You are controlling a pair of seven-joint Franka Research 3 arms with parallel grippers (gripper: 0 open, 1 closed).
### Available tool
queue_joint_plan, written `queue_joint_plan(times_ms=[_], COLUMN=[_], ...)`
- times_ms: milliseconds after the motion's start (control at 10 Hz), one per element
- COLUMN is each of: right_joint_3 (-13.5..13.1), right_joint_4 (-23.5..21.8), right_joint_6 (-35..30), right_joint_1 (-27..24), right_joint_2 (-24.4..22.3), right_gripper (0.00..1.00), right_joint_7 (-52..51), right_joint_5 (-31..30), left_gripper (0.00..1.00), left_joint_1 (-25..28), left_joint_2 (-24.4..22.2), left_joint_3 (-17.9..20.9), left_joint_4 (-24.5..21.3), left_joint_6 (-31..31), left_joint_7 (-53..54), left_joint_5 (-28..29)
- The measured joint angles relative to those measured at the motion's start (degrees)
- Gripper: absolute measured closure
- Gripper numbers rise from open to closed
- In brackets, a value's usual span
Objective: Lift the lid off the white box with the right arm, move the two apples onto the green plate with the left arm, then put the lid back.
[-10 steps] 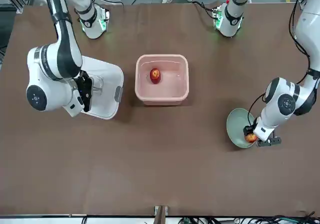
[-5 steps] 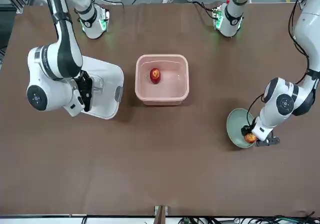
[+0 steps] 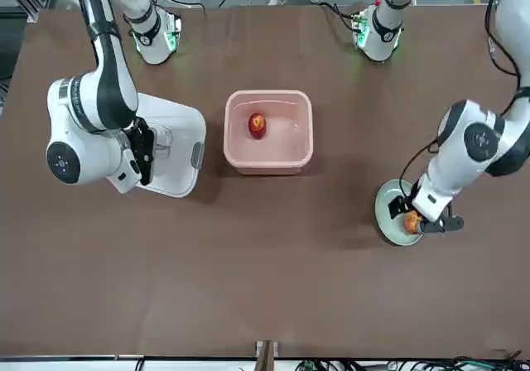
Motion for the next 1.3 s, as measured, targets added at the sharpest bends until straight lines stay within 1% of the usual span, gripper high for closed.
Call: queue_joint_plan(times_ms=[100, 200, 300, 400, 600, 700, 800, 900, 1000, 1100, 1300], right_joint_3=[0.0, 0.0, 0.0, 0.0, 0.0, 0.0, 0.0, 0.0, 0.0, 0.0, 0.0], right_joint_4=[0.0, 0.0, 0.0, 0.0, 0.0, -0.1, -0.1, -0.1, -0.1, -0.1, -0.1], right_joint_6=[0.0, 0.0, 0.0, 0.0, 0.0, 0.0, 0.0, 0.0, 0.0, 0.0, 0.0], right_joint_1=[0.0, 0.0, 0.0, 0.0, 0.0, 0.0, 0.0, 0.0, 0.0, 0.0, 0.0], right_joint_2=[0.0, 0.0, 0.0, 0.1, 0.1, 0.1, 0.1, 0.2, 0.2, 0.2, 0.2], right_gripper=[0.93, 0.93, 0.93, 0.93, 0.93, 0.93, 0.93, 0.93, 0.93, 0.93, 0.93], right_joint_7=[0.0, 0.0, 0.0, 0.0, 0.0, 0.0, 0.0, 0.0, 0.0, -0.1, -0.1], right_joint_5=[0.0, 0.0, 0.0, 0.0, 0.0, 0.0, 0.0, 0.0, 0.0, 0.0, 0.0], left_gripper=[0.0, 0.0, 0.0, 0.0, 0.01, 0.01, 0.01, 0.01, 0.01, 0.01, 0.01], left_joint_1=[0.8, -0.2, -3.4, -7.9, -19.1, -25.7, -33.6, -42.5, -50.0, -54.8, -60.1], left_joint_2=[-0.3, -0.5, -0.7, -0.6, -0.6, -0.6, -0.7, -0.6, -0.3, 0.4, 1.6], left_joint_3=[-5.3, -9.0, -10.2, -10.2, -9.0, -6.8, -2.2, 3.9, 8.8, 10.7, 12.7], left_joint_4=[0.0, -0.2, -0.2, -0.1, 1.1, 2.6, 4.8, 7.1, 8.6, 9.0, 9.0], left_joint_6=[-2.4, -3.3, -3.6, -3.5, -3.5, -3.5, -3.5, -3.5, -3.4, -3.4, -2.6], left_joint_7=[-4.8, -9.9, -15.0, -20.0, -28.7, -32.6, -36.8, -40.4, -43.2, -45.4, -48.4], left_joint_5=[-0.8, -1.0, -1.1, -1.1, -1.1, -1.1, -1.2, -1.2, -1.3, -1.3, -1.3])
